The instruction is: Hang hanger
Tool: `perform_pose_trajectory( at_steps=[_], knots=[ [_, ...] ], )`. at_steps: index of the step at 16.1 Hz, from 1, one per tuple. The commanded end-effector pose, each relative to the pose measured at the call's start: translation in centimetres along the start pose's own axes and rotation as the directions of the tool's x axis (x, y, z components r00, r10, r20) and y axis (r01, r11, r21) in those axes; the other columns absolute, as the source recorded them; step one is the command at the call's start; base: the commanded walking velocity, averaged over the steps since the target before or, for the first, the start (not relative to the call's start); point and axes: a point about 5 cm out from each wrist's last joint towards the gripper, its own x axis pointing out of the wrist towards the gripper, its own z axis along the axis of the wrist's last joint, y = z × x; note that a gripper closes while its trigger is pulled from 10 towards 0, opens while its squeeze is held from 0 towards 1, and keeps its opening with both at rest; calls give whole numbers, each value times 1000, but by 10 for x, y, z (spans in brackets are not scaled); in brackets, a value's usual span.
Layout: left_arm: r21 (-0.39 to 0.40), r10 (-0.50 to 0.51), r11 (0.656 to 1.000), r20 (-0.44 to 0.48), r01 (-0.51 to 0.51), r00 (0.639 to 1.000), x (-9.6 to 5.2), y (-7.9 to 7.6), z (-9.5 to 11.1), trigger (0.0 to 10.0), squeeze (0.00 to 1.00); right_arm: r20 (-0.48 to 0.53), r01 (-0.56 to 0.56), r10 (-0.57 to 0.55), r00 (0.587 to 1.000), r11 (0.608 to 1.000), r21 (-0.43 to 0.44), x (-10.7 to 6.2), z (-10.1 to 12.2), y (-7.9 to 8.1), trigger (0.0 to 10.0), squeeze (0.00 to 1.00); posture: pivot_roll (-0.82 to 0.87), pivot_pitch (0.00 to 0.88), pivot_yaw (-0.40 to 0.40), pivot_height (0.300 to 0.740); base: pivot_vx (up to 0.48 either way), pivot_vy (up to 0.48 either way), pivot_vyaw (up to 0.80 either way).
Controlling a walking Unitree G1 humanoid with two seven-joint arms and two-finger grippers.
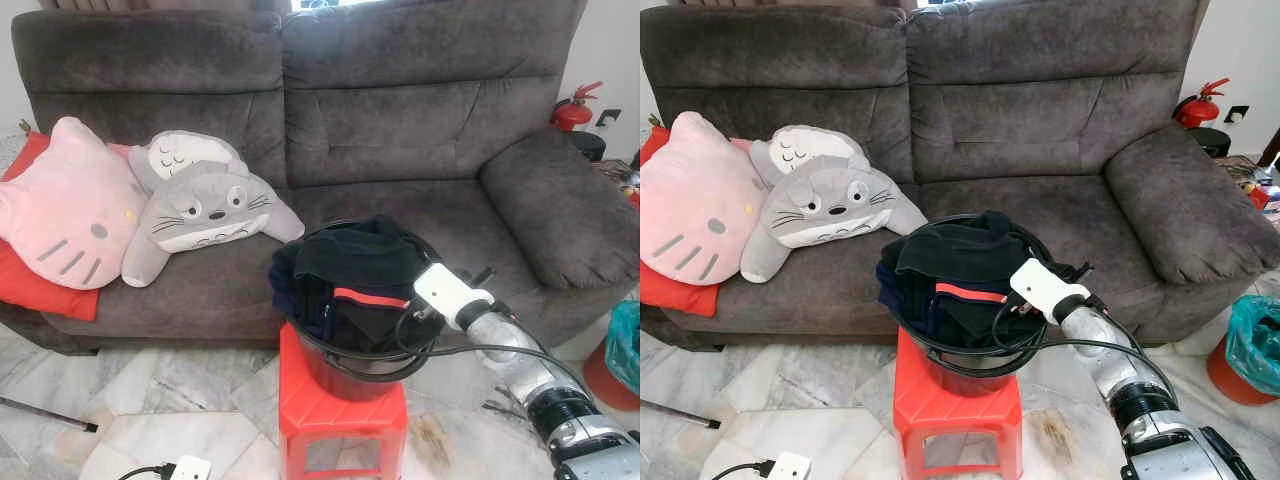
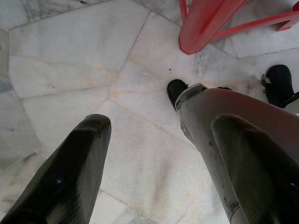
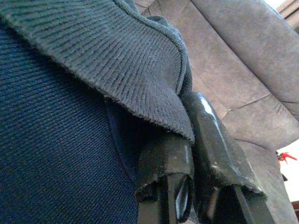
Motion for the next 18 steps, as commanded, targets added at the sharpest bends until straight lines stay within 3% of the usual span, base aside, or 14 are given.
perform_pose_trajectory(
  at_steps=[1,3,6,7,8,14,16,18],
  knots=[
    [21,4,1000,-20,-4,1000,-2,1,-6,10000,0,-12,10,-10,1000,1000,18,1,0,0,0,0,-176,0,64,740,0,0,0],
    [19,4,1000,-21,-4,1000,-2,1,-7,10000,0,-17,20,-20,1000,1000,14,2,1,-3,0,0,-173,0,60,740,0,0,0],
    [20,6,1000,-22,-6,1000,-2,2,-8,10000,0,-42,123,-121,992,992,36,7,4,-23,0,0,-175,0,64,740,0,0,0],
    [19,7,1000,-21,-7,1000,-2,2,-8,10000,0,-47,176,-173,984,982,66,8,6,-33,2078,0,-176,0,65,740,0,0,0],
    [18,9,1000,-20,-8,1000,-2,2,-7,10000,0,-51,212,-208,977,973,92,9,8,-41,10000,0,-177,0,65,740,0,0,0],
    [14,5,1000,-20,-5,1000,-1,1,-6,10000,0,90,307,-314,945,948,79,18,51,-88,10000,0,-193,0,73,740,0,0,0],
    [11,4,1000,-19,-3,1000,-1,0,-6,10000,0,173,409,-412,895,911,54,19,81,-124,10000,0,-196,0,73,740,0,0,0],
    [11,3,1000,-19,-3,1000,-1,0,-6,10000,0,191,480,-477,858,877,33,18,92,-141,10000,0,-200,0,75,740,0,0,0]
  ],
)
